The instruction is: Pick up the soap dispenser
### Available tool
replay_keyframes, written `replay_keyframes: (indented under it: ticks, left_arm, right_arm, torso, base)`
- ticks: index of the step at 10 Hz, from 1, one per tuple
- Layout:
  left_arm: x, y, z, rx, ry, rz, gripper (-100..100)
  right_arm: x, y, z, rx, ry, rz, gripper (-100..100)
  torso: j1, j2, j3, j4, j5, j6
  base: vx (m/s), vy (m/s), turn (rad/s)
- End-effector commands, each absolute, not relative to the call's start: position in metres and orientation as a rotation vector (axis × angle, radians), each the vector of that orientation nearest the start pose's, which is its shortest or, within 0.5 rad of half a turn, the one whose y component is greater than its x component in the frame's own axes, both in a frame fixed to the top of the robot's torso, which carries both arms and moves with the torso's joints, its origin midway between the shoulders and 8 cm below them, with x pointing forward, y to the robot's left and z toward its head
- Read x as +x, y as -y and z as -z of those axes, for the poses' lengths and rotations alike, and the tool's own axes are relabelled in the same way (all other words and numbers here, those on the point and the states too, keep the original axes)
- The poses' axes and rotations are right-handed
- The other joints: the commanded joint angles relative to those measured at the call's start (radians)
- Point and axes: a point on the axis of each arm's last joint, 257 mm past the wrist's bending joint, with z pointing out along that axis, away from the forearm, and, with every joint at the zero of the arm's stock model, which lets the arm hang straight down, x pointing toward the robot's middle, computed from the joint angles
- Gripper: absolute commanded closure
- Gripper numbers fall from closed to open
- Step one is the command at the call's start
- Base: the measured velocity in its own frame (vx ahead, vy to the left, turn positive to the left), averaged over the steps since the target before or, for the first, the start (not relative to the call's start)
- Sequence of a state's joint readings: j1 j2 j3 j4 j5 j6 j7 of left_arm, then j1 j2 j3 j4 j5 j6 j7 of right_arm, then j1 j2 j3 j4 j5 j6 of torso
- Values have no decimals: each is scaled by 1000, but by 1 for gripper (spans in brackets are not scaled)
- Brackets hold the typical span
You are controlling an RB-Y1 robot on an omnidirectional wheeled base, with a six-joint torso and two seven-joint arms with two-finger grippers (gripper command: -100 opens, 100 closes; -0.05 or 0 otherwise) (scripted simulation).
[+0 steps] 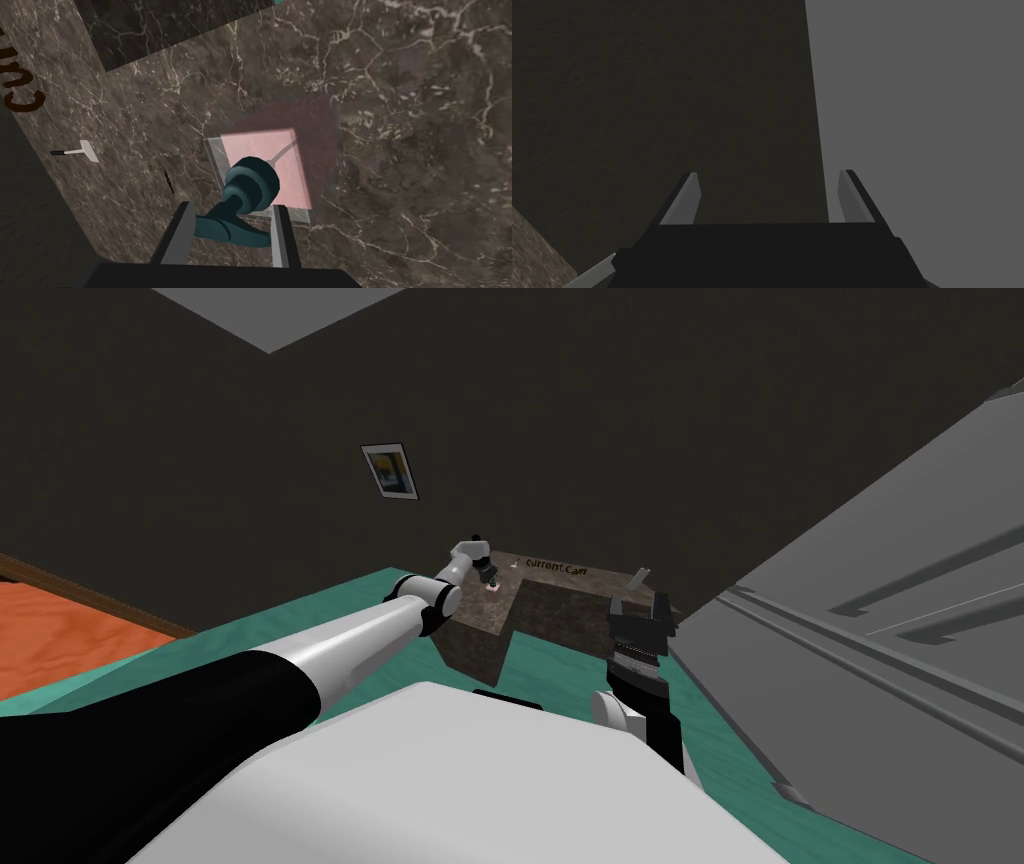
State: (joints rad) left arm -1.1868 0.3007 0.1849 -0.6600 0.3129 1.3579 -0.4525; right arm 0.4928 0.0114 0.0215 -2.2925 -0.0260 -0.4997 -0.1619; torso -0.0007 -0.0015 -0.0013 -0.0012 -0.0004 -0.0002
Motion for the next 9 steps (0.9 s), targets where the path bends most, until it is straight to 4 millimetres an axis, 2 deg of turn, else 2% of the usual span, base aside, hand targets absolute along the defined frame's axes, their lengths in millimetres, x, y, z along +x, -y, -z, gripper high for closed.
replay_keyframes:
  ticks: [1, 3, 4, 5, 7, 8, 9]
  left_arm:
    - [641, -199, 178, -1435, -2358, 546, 100]
    - [641, -199, 177, -1434, -2357, 548, 100]
    - [642, -199, 177, -1433, -2356, 549, 0]
    - [639, -184, 177, -1435, -2364, 545, 100]
    - [639, -184, 177, -1435, -2364, 545, 100]
    - [638, -164, 173, -1432, -2368, 545, 100]
    - [637, -154, 172, -1431, -2371, 545, 100]
  right_arm:
    - [342, 275, -32, 728, -526, -1498, 0]
    - [342, 275, -32, 728, -526, -1498, 0]
    - [342, 275, -32, 728, -526, -1498, 0]
    - [342, 275, -32, 728, -526, -1498, 0]
    - [342, 275, -32, 728, -527, -1498, 0]
    - [342, 275, -32, 728, -527, -1498, 0]
    - [342, 275, -32, 728, -527, -1498, 0]
  torso:
    - [0, 0, 0, 0, 0, 0]
    - [1, 0, 0, 0, 0, 0]
    - [1, -1, -1, -1, 0, -1]
    - [1, -1, -1, -1, 0, -1]
    - [5, -2, -1, -1, 1, -1]
    - [4, -1, -1, -1, 1, -1]
    - [6, -1, -1, -1, 1, -1]
  base:
    - [0, 0, 0]
    - [0, 0, 0]
    - [0, 0, 0]
    - [7, 64, 33]
    - [11, 67, -6]
    - [-6, 92, 38]
    - [2, 111, 23]
